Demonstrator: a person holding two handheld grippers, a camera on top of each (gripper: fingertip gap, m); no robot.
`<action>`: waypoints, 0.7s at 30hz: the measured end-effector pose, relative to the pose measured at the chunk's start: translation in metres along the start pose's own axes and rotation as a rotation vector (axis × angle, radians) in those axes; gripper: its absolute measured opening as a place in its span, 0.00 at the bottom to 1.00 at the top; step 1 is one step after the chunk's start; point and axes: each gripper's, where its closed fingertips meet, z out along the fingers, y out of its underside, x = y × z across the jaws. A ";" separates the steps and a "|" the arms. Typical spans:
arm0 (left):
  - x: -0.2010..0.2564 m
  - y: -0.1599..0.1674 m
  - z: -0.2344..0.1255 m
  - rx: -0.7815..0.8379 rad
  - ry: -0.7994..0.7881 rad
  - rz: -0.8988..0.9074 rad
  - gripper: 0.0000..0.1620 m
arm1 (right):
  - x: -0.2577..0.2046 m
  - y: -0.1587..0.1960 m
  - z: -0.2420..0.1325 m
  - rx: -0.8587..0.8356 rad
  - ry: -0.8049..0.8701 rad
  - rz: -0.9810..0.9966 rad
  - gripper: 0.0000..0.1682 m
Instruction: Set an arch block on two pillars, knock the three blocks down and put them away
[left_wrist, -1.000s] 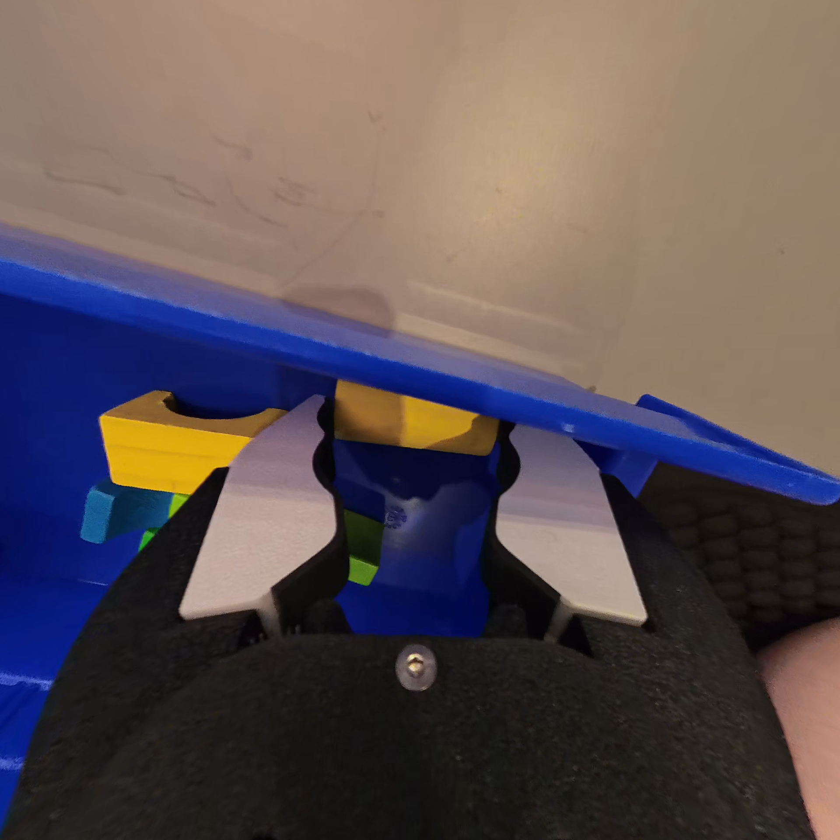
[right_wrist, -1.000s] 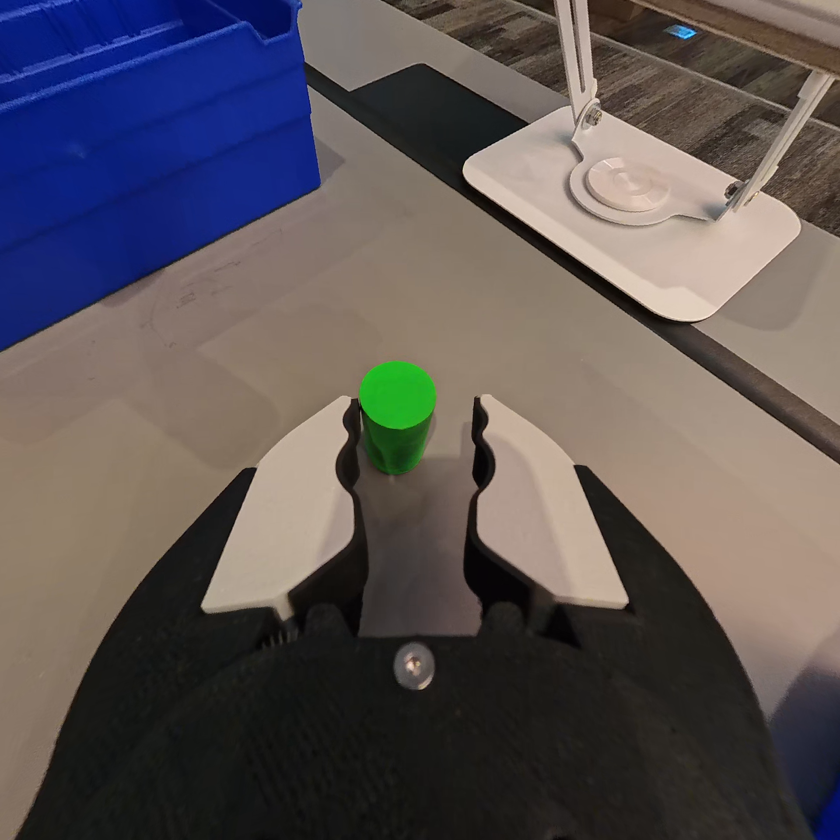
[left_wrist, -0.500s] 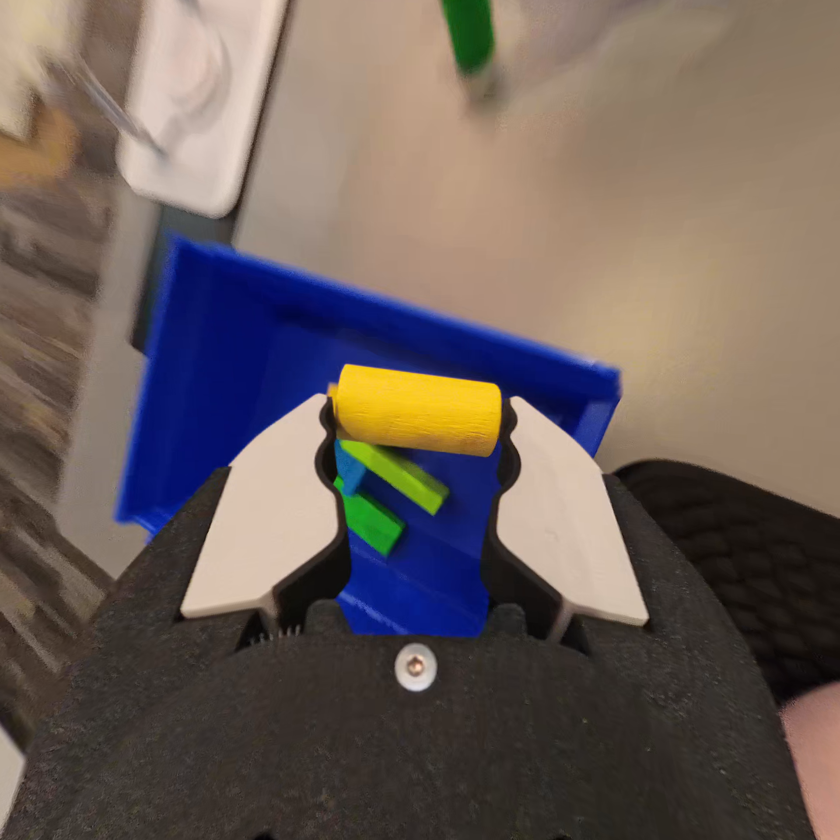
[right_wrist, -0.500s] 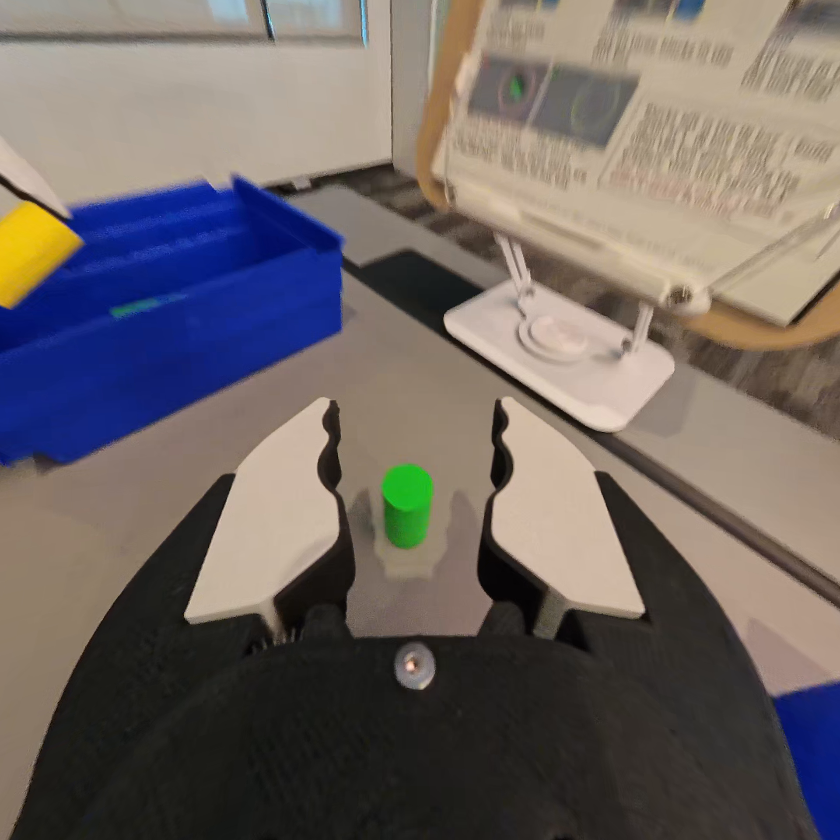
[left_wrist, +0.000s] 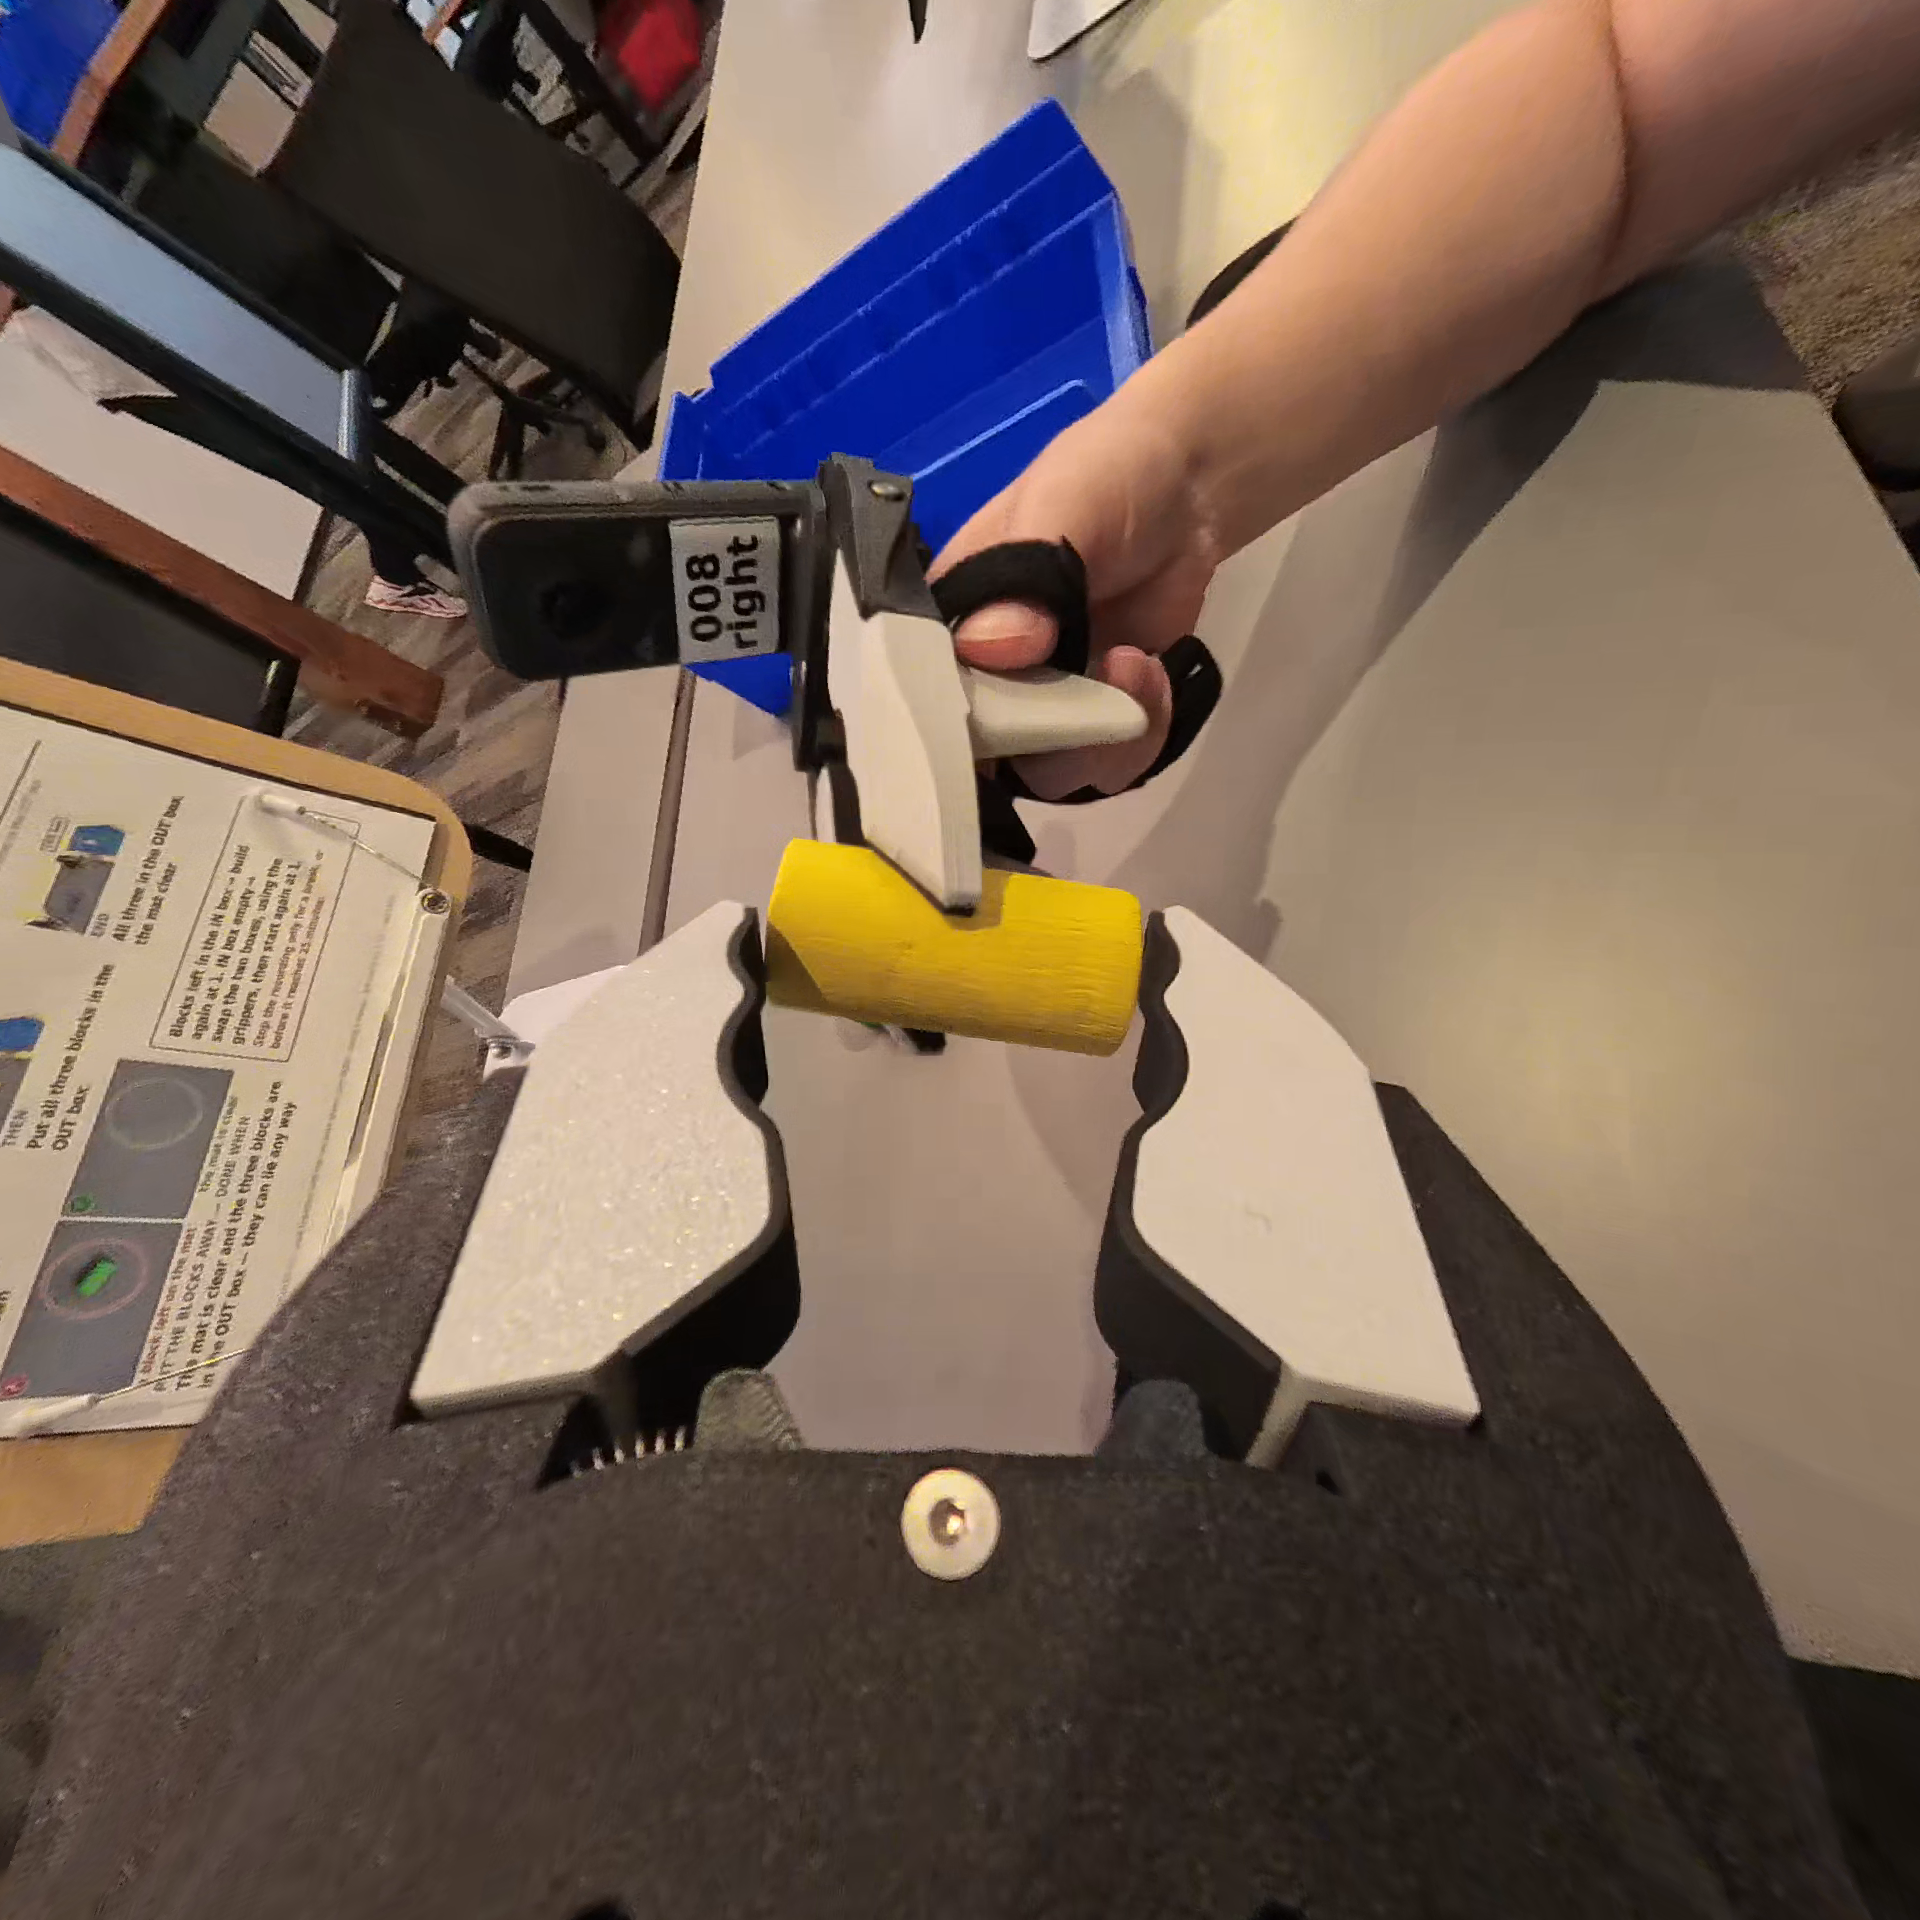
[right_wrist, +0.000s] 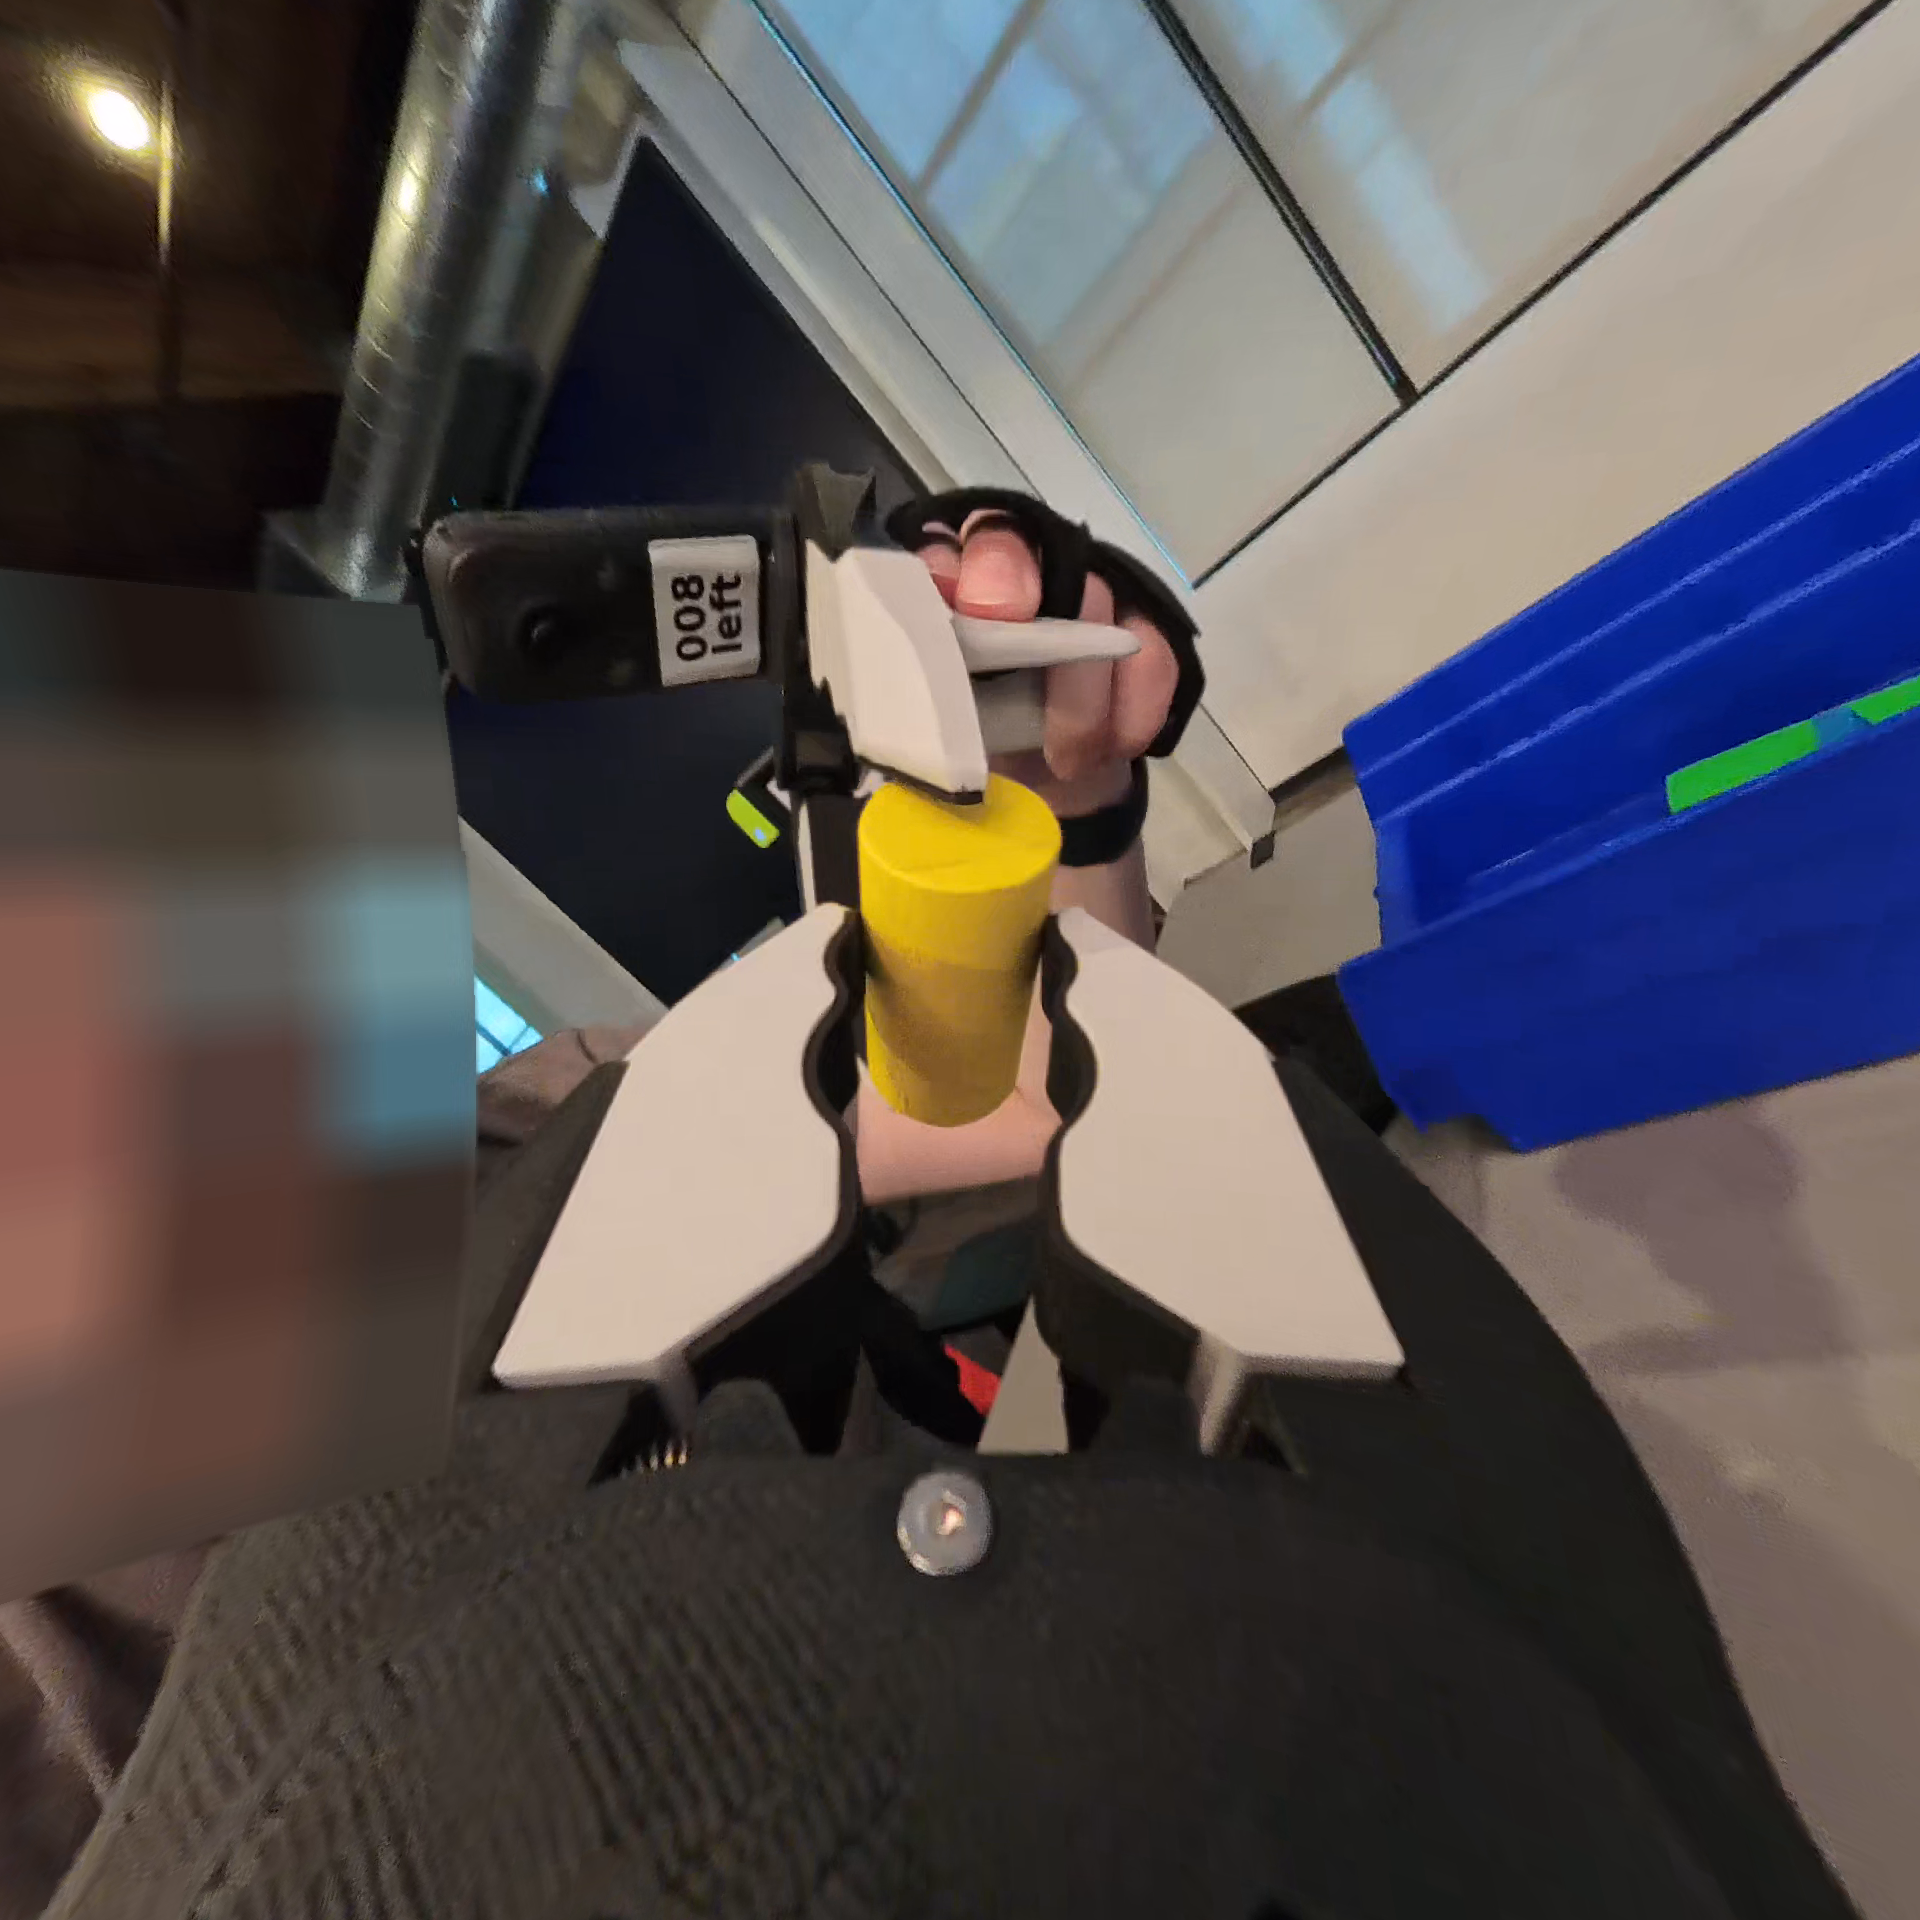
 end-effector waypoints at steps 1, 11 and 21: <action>-0.002 0.002 0.000 -0.002 -0.013 -0.008 0.42 | 0.000 0.000 -0.002 -0.020 0.010 -0.010 0.20; -0.056 0.017 -0.053 0.071 -0.268 -0.137 0.37 | 0.111 -0.057 -0.172 -0.012 1.170 -0.655 0.19; -0.074 0.051 -0.096 -0.017 -0.384 -0.210 0.38 | 0.185 -0.007 -0.226 -0.155 1.278 -0.393 0.20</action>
